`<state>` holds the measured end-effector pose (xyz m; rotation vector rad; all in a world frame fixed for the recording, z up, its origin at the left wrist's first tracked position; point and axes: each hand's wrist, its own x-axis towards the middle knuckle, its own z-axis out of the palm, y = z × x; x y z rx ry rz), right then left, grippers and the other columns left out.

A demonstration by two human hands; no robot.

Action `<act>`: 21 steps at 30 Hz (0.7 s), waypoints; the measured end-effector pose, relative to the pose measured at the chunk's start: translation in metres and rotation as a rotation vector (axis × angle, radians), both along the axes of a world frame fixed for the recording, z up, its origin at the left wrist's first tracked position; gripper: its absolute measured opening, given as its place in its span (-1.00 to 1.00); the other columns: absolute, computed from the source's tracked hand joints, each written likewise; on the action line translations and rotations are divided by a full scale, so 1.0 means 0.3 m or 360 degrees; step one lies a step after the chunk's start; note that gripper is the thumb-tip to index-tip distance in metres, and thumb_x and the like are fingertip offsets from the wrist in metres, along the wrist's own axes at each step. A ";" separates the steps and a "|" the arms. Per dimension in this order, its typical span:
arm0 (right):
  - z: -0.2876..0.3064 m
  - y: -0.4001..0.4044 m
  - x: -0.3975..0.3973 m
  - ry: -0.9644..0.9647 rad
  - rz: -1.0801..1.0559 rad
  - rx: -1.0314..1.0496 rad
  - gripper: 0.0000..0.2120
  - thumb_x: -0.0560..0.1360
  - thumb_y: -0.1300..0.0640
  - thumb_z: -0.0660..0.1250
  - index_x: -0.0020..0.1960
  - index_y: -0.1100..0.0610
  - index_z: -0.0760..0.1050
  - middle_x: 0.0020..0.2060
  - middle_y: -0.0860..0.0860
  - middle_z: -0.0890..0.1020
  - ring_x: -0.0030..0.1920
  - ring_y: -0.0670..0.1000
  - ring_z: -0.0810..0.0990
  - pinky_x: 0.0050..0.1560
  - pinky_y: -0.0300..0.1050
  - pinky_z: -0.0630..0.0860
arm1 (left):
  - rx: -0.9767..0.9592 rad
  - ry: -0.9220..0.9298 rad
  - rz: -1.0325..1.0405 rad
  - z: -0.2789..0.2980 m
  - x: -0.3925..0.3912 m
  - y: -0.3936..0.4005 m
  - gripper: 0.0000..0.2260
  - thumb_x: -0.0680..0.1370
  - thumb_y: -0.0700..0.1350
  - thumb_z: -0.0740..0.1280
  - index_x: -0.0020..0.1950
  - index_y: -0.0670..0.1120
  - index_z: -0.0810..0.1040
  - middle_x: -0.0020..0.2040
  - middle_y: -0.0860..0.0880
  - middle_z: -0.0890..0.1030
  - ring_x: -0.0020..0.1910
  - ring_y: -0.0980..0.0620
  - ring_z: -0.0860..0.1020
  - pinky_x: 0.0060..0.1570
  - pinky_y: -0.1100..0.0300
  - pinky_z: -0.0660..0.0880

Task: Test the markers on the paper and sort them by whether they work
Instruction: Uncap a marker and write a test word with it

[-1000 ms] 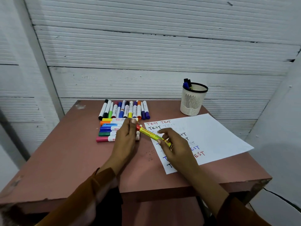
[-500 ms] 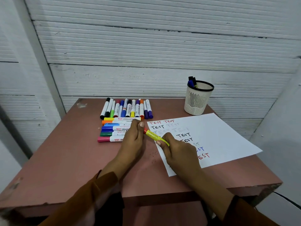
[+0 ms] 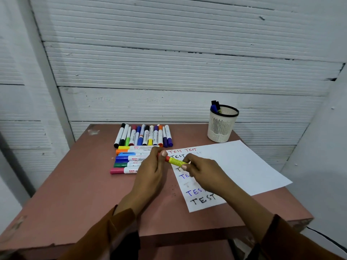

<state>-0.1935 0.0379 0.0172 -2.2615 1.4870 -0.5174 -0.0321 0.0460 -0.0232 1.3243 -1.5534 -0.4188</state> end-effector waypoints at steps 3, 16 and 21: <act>0.019 -0.024 -0.005 0.0109 -0.0071 -0.0263 -0.81 0.60 0.03 0.16 0.18 0.00 0.43 -0.08 -0.01 0.57 -0.23 -0.01 0.46 -0.10 -0.15 0.32 | 0.0019 -0.0122 0.0033 0.014 0.023 -0.012 -0.73 0.57 0.19 0.00 0.06 0.11 0.40 -0.20 0.10 0.52 -0.21 0.14 0.48 -0.24 0.16 0.40; 0.116 -0.298 -0.104 -0.0327 -0.0412 -0.0925 -0.80 0.47 0.33 0.24 0.09 0.26 0.49 -0.06 0.21 0.57 -0.01 0.23 0.48 -0.12 0.01 0.39 | -0.0194 -0.1218 0.0712 -0.024 0.154 -0.107 -0.72 0.50 -0.02 0.17 0.04 -0.12 0.58 -0.06 -0.13 0.61 -0.11 -0.15 0.55 -0.09 -0.03 0.47; 0.216 -0.403 -0.138 -0.0645 -0.0657 -0.1038 -0.84 0.56 0.23 0.18 0.11 0.24 0.45 -0.01 0.18 0.58 0.00 0.17 0.53 -0.13 -0.08 0.41 | -0.0139 -0.1200 0.0750 -0.021 0.150 -0.100 -0.63 0.52 0.03 0.04 0.02 -0.10 0.57 -0.06 -0.10 0.61 -0.10 -0.12 0.55 -0.08 -0.03 0.47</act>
